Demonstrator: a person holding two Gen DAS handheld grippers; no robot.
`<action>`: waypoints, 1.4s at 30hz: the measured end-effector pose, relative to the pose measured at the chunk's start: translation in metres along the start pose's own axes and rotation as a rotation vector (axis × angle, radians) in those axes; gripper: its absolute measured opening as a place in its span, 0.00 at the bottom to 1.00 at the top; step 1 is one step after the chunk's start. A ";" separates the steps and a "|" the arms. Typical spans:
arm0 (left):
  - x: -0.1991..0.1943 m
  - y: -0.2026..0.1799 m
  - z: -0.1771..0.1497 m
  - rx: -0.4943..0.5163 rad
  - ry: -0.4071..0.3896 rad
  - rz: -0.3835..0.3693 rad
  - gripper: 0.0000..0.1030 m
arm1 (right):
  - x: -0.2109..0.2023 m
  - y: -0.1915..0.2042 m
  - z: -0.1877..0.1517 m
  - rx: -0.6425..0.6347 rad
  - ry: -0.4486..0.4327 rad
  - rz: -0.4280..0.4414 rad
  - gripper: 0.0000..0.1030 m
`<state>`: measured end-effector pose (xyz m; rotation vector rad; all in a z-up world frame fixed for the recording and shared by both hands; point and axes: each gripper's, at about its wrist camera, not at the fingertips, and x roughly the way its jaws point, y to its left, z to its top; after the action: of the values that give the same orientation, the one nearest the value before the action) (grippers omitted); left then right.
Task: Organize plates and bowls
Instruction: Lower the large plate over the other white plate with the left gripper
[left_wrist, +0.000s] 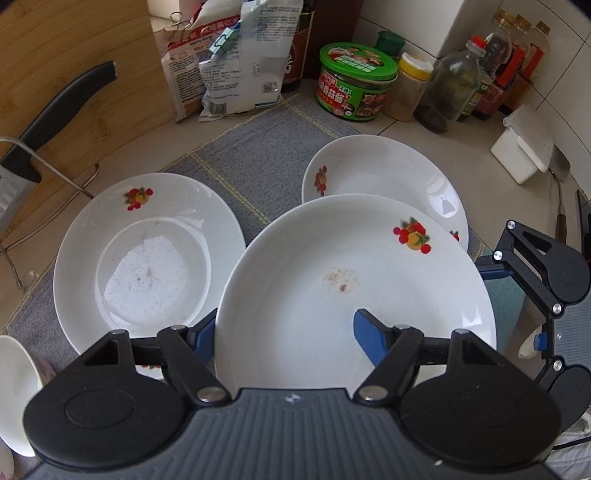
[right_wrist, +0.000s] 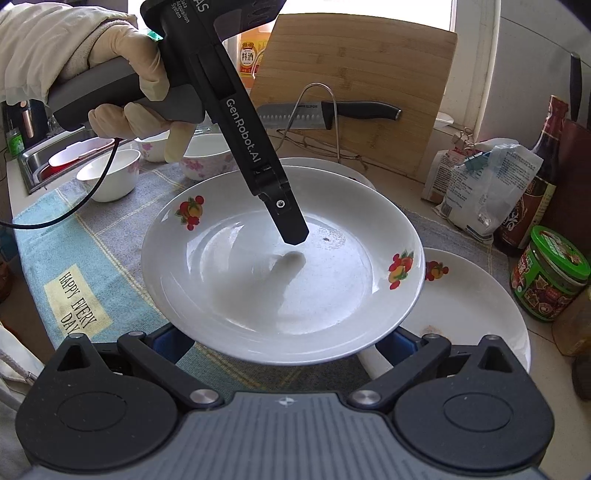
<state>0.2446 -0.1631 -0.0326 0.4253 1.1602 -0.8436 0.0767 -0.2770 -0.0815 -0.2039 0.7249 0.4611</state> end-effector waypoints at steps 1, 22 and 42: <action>0.003 -0.003 0.004 0.011 0.002 -0.005 0.72 | -0.001 -0.003 -0.002 0.008 0.002 -0.007 1.00; 0.058 -0.052 0.072 0.196 0.041 -0.106 0.72 | -0.022 -0.052 -0.031 0.150 0.044 -0.164 1.00; 0.086 -0.074 0.095 0.258 0.073 -0.162 0.72 | -0.028 -0.064 -0.043 0.219 0.076 -0.227 1.00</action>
<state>0.2599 -0.3059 -0.0684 0.5835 1.1682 -1.1331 0.0637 -0.3572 -0.0929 -0.0968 0.8105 0.1562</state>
